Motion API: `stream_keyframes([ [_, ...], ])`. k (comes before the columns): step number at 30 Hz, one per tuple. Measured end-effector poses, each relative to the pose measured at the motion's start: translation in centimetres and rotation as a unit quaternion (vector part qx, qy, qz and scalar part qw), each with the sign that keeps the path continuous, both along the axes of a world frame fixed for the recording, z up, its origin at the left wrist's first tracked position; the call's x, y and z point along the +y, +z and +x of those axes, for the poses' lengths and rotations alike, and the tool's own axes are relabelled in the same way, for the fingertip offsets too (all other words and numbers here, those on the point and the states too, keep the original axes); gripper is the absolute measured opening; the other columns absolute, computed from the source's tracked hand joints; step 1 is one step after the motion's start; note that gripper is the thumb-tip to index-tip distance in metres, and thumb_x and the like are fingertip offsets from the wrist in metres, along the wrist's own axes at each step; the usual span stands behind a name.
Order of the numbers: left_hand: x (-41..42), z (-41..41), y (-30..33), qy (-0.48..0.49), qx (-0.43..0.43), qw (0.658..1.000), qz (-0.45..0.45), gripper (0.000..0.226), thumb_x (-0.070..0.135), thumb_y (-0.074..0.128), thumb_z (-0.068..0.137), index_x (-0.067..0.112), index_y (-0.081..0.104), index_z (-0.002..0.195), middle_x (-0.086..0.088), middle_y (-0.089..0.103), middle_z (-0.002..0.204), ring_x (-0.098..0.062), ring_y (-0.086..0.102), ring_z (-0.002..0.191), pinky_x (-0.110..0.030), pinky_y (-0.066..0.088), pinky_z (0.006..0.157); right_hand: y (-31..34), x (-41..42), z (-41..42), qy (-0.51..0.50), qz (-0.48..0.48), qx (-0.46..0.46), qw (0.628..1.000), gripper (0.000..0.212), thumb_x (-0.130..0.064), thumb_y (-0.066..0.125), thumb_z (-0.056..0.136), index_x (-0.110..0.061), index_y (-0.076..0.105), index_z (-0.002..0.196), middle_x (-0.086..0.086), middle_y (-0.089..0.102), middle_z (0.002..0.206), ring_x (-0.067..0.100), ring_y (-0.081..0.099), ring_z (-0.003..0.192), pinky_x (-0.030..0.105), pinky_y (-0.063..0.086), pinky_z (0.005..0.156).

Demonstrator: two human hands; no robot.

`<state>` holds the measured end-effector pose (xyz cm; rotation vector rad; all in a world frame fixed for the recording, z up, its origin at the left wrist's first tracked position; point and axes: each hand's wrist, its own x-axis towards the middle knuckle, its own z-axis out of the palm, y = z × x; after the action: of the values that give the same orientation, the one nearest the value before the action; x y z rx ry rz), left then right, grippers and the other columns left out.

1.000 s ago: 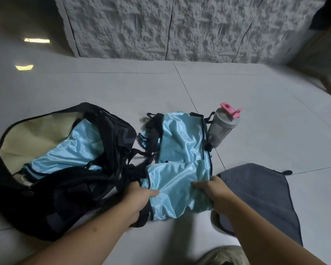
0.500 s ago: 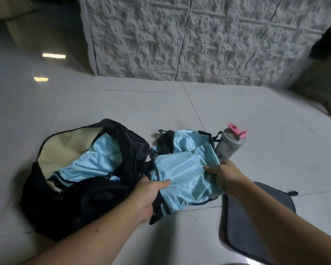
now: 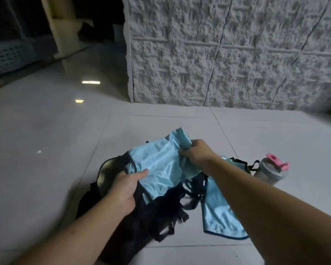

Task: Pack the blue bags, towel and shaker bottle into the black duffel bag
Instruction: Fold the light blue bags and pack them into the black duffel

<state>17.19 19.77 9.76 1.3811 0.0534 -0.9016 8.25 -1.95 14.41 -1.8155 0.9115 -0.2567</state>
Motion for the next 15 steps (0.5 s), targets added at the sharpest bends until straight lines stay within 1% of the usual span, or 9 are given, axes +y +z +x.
stream_keyframes([
  [1, 0.7, 0.6, -0.5, 0.025, 0.004, 1.0, 0.014, 0.03, 0.009, 0.078, 0.085, 0.007, 0.072, 0.114, -0.018, 0.079, 0.103, -0.039, 0.077, 0.093, -0.054, 0.059, 0.089, -0.2, 0.7, 1.2, 0.012, -0.009, 0.007, 1.0, 0.007, -0.011, 0.07, 0.095, -0.007, 0.07, 0.1, 0.016, 0.076, 0.1, 0.032, 0.073, 0.095, 0.045, 0.061, 0.088],
  [3, 2.0, 1.4, -1.6, 0.072, 0.018, 0.996, 0.053, 0.035, 0.008, 0.079, 0.084, 0.001, 0.067, 0.116, -0.021, 0.074, 0.096, -0.038, 0.073, 0.084, -0.046, 0.06, 0.072, -1.3, 2.2, 3.3, 0.023, -0.016, 0.021, 0.999, 0.012, -0.01, 0.07, 0.095, -0.006, 0.071, 0.106, 0.012, 0.076, 0.101, 0.028, 0.072, 0.092, 0.038, 0.06, 0.083],
  [5, 2.8, 1.8, -2.7, 0.098, 0.037, 0.99, 0.097, 0.026, 0.005, 0.075, 0.087, -0.003, 0.062, 0.107, -0.018, 0.062, 0.086, -0.032, 0.062, 0.072, -0.036, 0.052, 0.061, -2.9, 3.5, 4.9, 0.036, -0.028, 0.049, 0.998, 0.016, -0.01, 0.071, 0.095, -0.004, 0.072, 0.109, 0.008, 0.074, 0.097, 0.023, 0.069, 0.085, 0.03, 0.057, 0.073],
  [7, 3.3, 2.3, -3.9, 0.097, 0.07, 0.985, 0.122, 0.021, 0.004, 0.074, 0.086, -0.003, 0.063, 0.103, -0.019, 0.061, 0.088, -0.033, 0.06, 0.074, -0.037, 0.051, 0.063, -4.5, 4.5, 6.2, 0.048, -0.056, 0.09, 0.993, 0.016, -0.015, 0.071, 0.094, -0.004, 0.073, 0.105, 0.008, 0.072, 0.095, 0.024, 0.068, 0.086, 0.034, 0.057, 0.076],
  [10, 3.3, 2.8, -5.2, 0.088, 0.075, 0.983, 0.142, 0.024, 0.002, 0.076, 0.081, -0.002, 0.067, 0.103, -0.024, 0.069, 0.098, -0.039, 0.068, 0.086, -0.047, 0.058, 0.075, -5.8, 5.7, 7.7, 0.067, -0.091, 0.145, 0.983, 0.017, -0.017, 0.066, 0.094, -0.004, 0.07, 0.105, 0.012, 0.071, 0.098, 0.028, 0.069, 0.092, 0.04, 0.057, 0.084],
  [12, 3.0, 3.1, -6.0, 0.081, 0.048, 0.98, 0.174, 0.029, 0.0, 0.076, 0.079, -0.004, 0.067, 0.107, -0.027, 0.07, 0.101, -0.042, 0.069, 0.09, -0.054, 0.059, 0.084, -6.3, 6.4, 8.5, 0.095, -0.119, 0.184, 0.971, 0.019, -0.008, 0.058, 0.094, -0.002, 0.069, 0.108, 0.012, 0.068, 0.1, 0.029, 0.068, 0.095, 0.04, 0.057, 0.084],
  [13, 2.7, 3.2, -6.4, 0.075, 0.025, 0.979, 0.19, 0.031, -0.002, 0.075, 0.079, -0.005, 0.067, 0.11, -0.027, 0.07, 0.1, -0.042, 0.07, 0.089, -0.055, 0.06, 0.084, -6.4, 6.6, 8.9, 0.109, -0.132, 0.205, 0.964, 0.022, -0.005, 0.055, 0.093, -0.001, 0.068, 0.11, 0.012, 0.067, 0.102, 0.03, 0.069, 0.098, 0.039, 0.057, 0.083],
  [14, 2.6, 3.1, -6.5, 0.064, -0.009, 0.975, 0.213, 0.034, -0.004, 0.073, 0.08, -0.005, 0.065, 0.113, -0.026, 0.07, 0.1, -0.041, 0.07, 0.089, -0.052, 0.061, 0.083, -6.4, 6.8, 9.2, 0.128, -0.149, 0.23, 0.953, 0.023, -0.004, 0.054, 0.094, -0.001, 0.067, 0.113, 0.013, 0.067, 0.103, 0.03, 0.069, 0.098, 0.037, 0.057, 0.08],
  [15, 2.4, 2.9, -6.4, 0.046, -0.053, 0.967, 0.246, 0.039, -0.003, 0.07, 0.081, -0.005, 0.062, 0.119, -0.024, 0.069, 0.104, -0.04, 0.069, 0.091, -0.047, 0.061, 0.082, -6.6, 6.9, 9.4, 0.149, -0.167, 0.258, 0.94, 0.022, -0.005, 0.054, 0.095, -0.001, 0.065, 0.114, 0.011, 0.065, 0.1, 0.027, 0.067, 0.091, 0.034, 0.054, 0.073],
])
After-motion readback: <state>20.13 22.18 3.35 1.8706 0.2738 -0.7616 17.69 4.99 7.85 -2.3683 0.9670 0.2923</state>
